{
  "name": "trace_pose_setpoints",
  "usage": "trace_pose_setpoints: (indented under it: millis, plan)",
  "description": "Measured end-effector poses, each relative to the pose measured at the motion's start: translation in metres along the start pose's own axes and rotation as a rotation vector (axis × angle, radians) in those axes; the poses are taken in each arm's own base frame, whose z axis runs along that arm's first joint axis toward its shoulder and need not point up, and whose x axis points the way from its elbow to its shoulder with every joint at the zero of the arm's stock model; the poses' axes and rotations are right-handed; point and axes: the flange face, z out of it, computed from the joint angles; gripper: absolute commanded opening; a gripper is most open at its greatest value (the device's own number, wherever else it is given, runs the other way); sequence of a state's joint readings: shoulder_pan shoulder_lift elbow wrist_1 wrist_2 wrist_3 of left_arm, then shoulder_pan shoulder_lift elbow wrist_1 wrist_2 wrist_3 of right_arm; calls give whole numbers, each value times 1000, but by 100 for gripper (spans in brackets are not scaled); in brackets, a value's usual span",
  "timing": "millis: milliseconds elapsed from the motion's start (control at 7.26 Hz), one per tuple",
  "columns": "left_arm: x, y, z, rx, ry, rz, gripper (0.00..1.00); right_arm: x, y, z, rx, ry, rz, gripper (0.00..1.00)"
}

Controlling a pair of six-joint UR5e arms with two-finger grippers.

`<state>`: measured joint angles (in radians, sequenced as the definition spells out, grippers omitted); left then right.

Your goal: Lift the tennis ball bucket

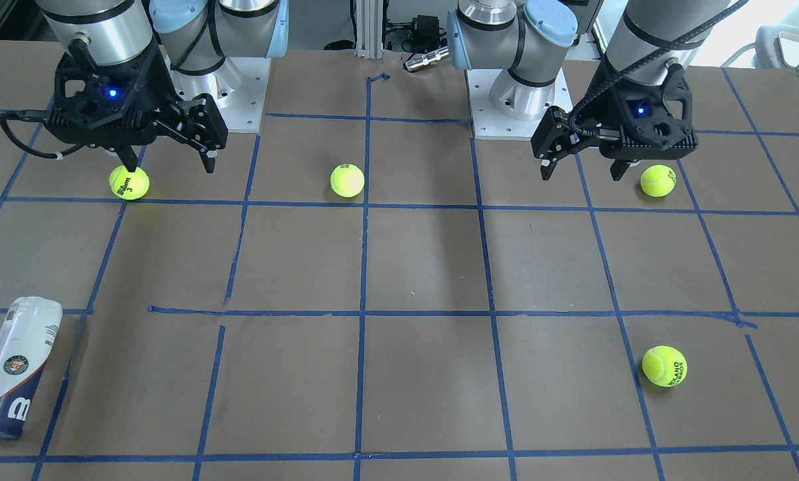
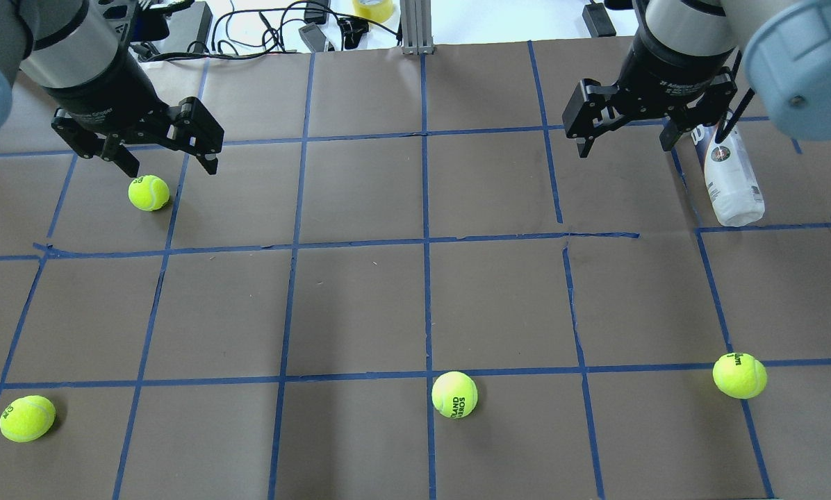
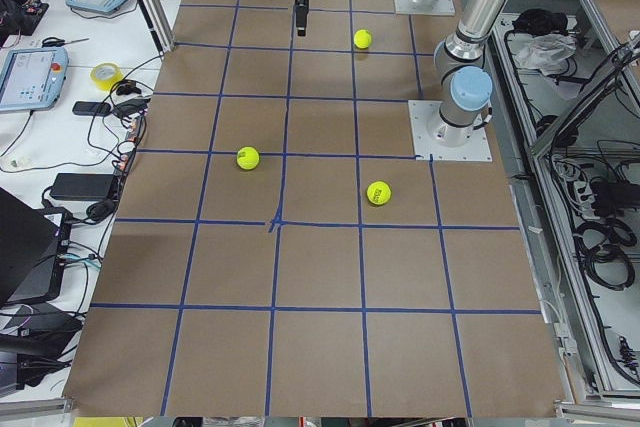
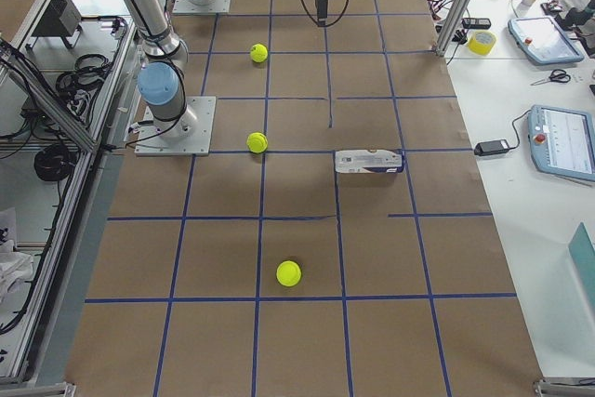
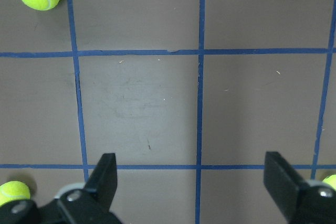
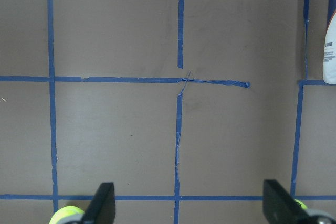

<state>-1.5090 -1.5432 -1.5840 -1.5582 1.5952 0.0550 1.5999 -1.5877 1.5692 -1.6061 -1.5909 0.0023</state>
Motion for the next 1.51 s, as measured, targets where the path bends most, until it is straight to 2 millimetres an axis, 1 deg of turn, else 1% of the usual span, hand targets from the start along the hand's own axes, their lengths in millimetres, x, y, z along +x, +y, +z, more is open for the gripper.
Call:
trace_pose_setpoints:
  millis: [275, 551, 688, 826, 964, 1101, 1239, 1377, 1514]
  plan:
    - [0, 1, 0, -2, 0, 1, 100, 1, 0, 0, -1, 0, -3, 100]
    - [1, 0, 1, -3, 0, 2, 100, 5, -4, 6, -9, 0, 2, 100]
    - [0, -1, 2, -4, 1, 0, 100, 12, -9, 11, -13, 0, 17, 100]
    - [-2, -1, 2, -3, 0, -3, 100, 28, -17, 16, -21, 0, 42, 100]
    - [-3, -2, 2, -3, 0, -5, 100, 50, -31, 24, -22, 1, 65, 100]
    - [-4, -2, 2, -3, 0, -6, 100, 81, -53, 36, -19, 7, 84, 100]
    - [-5, -3, 3, -1, 1, -7, 100, 121, -77, 53, -22, 16, 88, 100]
    - [-5, -6, 5, -1, 2, -7, 100, 158, -101, 79, -22, 21, 74, 100]
    - [-5, -7, 7, -3, 3, -7, 100, 190, -124, 109, -12, 26, 68, 100]
